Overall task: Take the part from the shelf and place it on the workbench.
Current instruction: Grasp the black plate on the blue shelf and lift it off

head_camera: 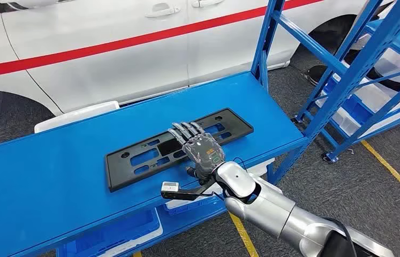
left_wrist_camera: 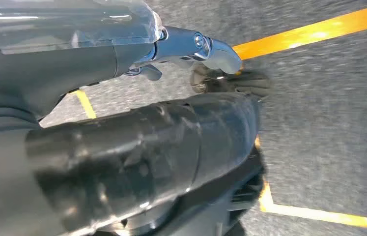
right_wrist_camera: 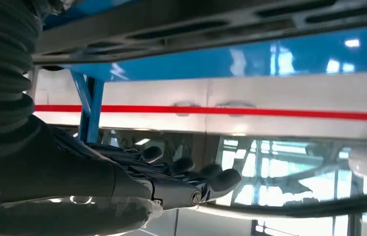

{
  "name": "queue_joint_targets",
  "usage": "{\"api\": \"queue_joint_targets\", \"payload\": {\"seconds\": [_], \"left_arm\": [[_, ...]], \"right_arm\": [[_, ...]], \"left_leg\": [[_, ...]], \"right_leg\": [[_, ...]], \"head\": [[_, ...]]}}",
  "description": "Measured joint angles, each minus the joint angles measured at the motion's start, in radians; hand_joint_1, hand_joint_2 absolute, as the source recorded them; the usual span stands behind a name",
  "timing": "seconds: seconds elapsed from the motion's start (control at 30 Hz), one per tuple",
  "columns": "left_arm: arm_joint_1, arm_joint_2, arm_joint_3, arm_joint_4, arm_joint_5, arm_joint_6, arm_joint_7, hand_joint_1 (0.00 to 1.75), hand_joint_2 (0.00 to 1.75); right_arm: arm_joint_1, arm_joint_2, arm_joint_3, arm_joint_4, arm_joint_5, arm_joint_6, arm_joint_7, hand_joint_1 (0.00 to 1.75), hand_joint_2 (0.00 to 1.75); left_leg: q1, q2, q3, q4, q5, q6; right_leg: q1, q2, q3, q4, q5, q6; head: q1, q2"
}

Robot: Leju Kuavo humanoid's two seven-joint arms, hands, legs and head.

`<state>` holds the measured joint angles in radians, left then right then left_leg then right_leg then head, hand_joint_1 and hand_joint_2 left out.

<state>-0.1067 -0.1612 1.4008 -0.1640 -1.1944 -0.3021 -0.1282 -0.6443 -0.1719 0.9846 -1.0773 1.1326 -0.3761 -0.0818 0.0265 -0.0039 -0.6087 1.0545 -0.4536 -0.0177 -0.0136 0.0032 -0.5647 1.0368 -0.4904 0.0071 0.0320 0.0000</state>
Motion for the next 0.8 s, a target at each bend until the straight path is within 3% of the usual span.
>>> {"api": "queue_joint_targets", "payload": {"seconds": [0.07,0.13,0.2,0.3,0.33,0.37,0.4,0.47,0.5,0.57,0.6,0.63,0.7,0.73,0.77,0.8], "left_arm": [[-0.001,0.0,0.0,0.0,0.0,0.0,0.001,0.0,0.0],[-0.001,0.0,0.0,0.0,0.0,0.0,0.002,0.0,0.0],[0.0,0.0,0.0,0.0,0.0,0.0,0.002,0.0,0.0],[-0.002,0.001,0.0,0.0,0.002,0.0,0.002,0.0,0.0],[-0.002,0.001,0.0,0.0,0.002,0.0,0.002,0.0,0.0],[-0.002,0.001,0.0,0.0,0.002,-0.001,0.002,0.0,0.0],[-0.001,0.001,0.0,0.0,0.002,-0.001,0.002,0.0,0.0],[0.0,-0.004,0.0,0.001,0.002,-0.002,0.002,0.0,0.0],[0.0,-0.005,0.0,0.002,0.002,-0.003,0.002,0.0,0.0],[-0.001,-0.01,0.0,0.005,0.002,-0.005,0.002,0.0,0.0],[-0.003,-0.009,0.0,0.005,0.001,-0.005,0.002,0.0,0.0],[-0.004,-0.009,0.0,0.006,0.002,-0.005,0.002,0.0,0.0],[-0.005,-0.009,0.0,0.006,0.005,-0.002,-0.002,0.0,0.0],[-0.005,-0.009,0.0,0.006,0.01,0.001,-0.005,0.0,0.0],[-0.006,-0.009,0.0,0.006,0.015,0.006,-0.01,0.0,0.0],[-0.006,-0.009,0.0,0.006,0.021,0.011,-0.015,0.0,0.0]], "right_arm": [[0.0,0.0,0.0,0.003,0.002,0.0,0.0,0.0,1.75],[-0.001,0.0,-0.001,0.016,0.008,0.0,0.001,0.0,1.75],[-0.006,0.0,-0.001,0.039,0.015,0.0,0.002,0.0,1.75],[-0.011,0.001,-0.002,0.086,0.018,0.0,0.001,0.0,1.75],[-0.012,0.002,-0.002,0.105,0.02,0.001,0.0,0.0,1.75],[-0.012,0.005,-0.002,0.126,0.024,0.004,-0.001,0.0,1.75],[-0.015,0.009,-0.001,0.148,0.029,0.01,-0.002,0.0,1.75],[-0.028,0.018,-0.001,0.194,0.041,0.024,-0.002,0.0,1.75],[-0.036,0.024,-0.001,0.215,0.046,0.03,-0.002,0.0,1.75],[-0.051,0.038,0.0,0.258,0.054,0.038,-0.004,0.0,1.75],[-0.058,0.047,0.0,0.278,0.057,0.042,-0.005,0.32,1.75],[-0.066,0.057,0.001,0.298,0.059,0.048,-0.006,0.65,1.75],[-0.077,0.076,0.005,0.339,0.062,0.063,-0.005,1.29,1.75],[-0.08,0.085,0.007,0.358,0.062,0.068,-0.005,1.29,1.75],[-0.083,0.093,0.008,0.378,0.059,0.071,-0.005,1.29,1.75],[-0.085,0.101,0.008,0.395,0.056,0.072,-0.005,1.4,1.75]], "left_leg": [[-0.001,-0.002,-0.003,-0.001,-0.004,0.011],[-0.001,-0.003,0.0,-0.005,-0.01,0.03],[0.0,-0.003,0.009,-0.008,-0.014,0.042],[-0.007,-0.004,0.017,-0.009,-0.021,0.055],[-0.011,-0.005,0.02,-0.009,-0.024,0.058],[-0.016,-0.006,0.025,-0.009,-0.028,0.061],[-0.021,-0.008,0.031,-0.009,-0.032,0.063],[-0.027,-0.009,0.046,-0.012,-0.04,0.064],[-0.027,-0.01,0.051,-0.015,-0.043,0.063],[-0.019,-0.007,0.055,-0.021,-0.046,0.055],[-0.017,-0.006,0.059,-0.028,-0.045,0.05],[-0.016,-0.003,0.065,-0.035,-0.042,0.05],[-0.018,-0.002,0.081,-0.052,-0.04,0.051],[-0.019,-0.002,0.086,-0.055,-0.04,0.052],[-0.019,-0.002,0.09,-0.057,-0.043,0.051],[-0.019,-0.002,0.093,-0.058,-0.044,0.05]], "right_leg": [[0.0,0.0,-0.001,-0.001,0.001,0.002],[-0.001,-0.001,-0.001,0.002,-0.005,0.008],[-0.003,-0.002,-0.021,0.051,-0.031,0.013],[-0.001,-0.003,-0.131,0.243,-0.099,0.016],[0.001,-0.003,-0.163,0.285,-0.101,0.012],[0.004,-0.003,-0.177,0.289,-0.081,0.006],[0.008,-0.003,-0.172,0.257,-0.045,-0.004],[0.024,-0.002,-0.125,0.127,0.039,-0.04],[0.032,-0.002,-0.103,0.073,0.063,-0.058],[0.048,-0.002,-0.077,0.022,0.068,-0.083],[0.053,-0.002,-0.068,0.006,0.069,-0.086],[0.053,-0.001,-0.058,-0.008,0.07,-0.079],[0.047,-0.001,-0.039,-0.033,0.072,-0.049],[0.045,0.0,-0.033,-0.038,0.072,-0.034],[0.045,0.0,-0.03,-0.039,0.069,-0.028],[0.045,0.0,-0.028,-0.038,0.067,-0.03]], "head": [[0.001,0.0],[0.002,0.0],[0.002,0.0],[0.002,0.0],[0.002,0.0],[0.002,0.0],[0.002,0.0],[0.001,0.0],[-0.001,0.0],[-0.001,0.0],[0.0,0.0],[0.001,0.0],[0.001,0.0],[0.001,0.0],[0.001,0.0],[0.002,0.0]]}}
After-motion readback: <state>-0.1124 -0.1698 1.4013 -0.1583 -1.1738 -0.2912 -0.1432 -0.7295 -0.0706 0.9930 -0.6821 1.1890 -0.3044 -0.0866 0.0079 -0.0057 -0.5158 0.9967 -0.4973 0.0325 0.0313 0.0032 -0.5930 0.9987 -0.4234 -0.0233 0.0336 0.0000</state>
